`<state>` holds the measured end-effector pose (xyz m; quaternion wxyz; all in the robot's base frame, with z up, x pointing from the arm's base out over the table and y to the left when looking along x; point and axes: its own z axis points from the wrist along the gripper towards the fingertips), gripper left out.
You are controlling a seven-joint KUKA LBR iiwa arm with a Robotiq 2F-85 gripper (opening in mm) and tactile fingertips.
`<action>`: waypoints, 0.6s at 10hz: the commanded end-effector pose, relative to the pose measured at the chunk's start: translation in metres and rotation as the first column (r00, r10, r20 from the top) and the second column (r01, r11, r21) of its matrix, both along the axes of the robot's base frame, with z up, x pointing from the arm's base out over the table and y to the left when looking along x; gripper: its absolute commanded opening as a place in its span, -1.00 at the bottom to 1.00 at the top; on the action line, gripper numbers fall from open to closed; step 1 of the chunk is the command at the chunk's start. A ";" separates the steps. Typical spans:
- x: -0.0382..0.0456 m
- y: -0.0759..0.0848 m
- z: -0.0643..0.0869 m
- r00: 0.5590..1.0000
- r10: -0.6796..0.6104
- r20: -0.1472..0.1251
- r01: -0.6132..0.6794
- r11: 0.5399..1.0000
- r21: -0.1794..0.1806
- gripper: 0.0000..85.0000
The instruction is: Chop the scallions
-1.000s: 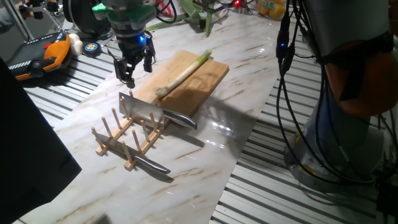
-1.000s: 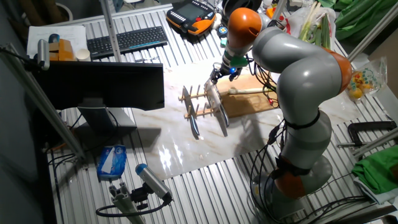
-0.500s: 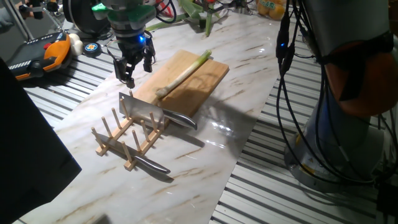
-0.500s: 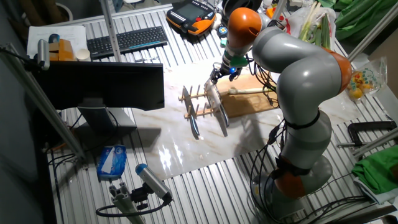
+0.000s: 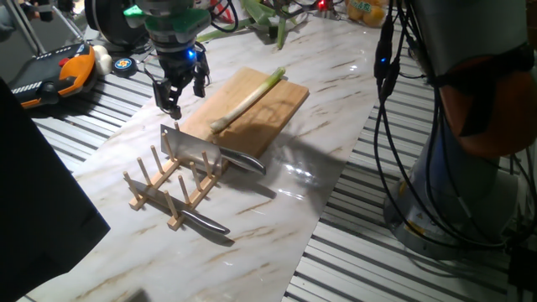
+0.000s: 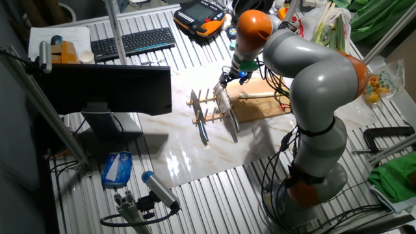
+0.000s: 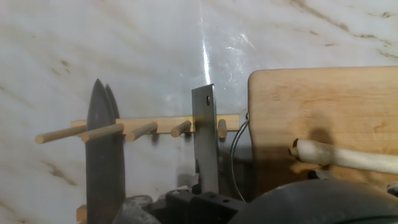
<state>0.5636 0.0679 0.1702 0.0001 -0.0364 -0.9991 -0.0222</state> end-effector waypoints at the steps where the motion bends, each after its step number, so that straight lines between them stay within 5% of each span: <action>1: 0.0000 0.000 0.000 1.000 -0.001 -0.006 0.001 1.000 0.008 1.00; 4: 0.0000 0.000 0.000 1.000 0.009 -0.021 -0.009 0.999 0.040 1.00; 6: 0.0000 0.000 0.000 0.999 0.034 -0.003 -0.034 0.999 0.036 1.00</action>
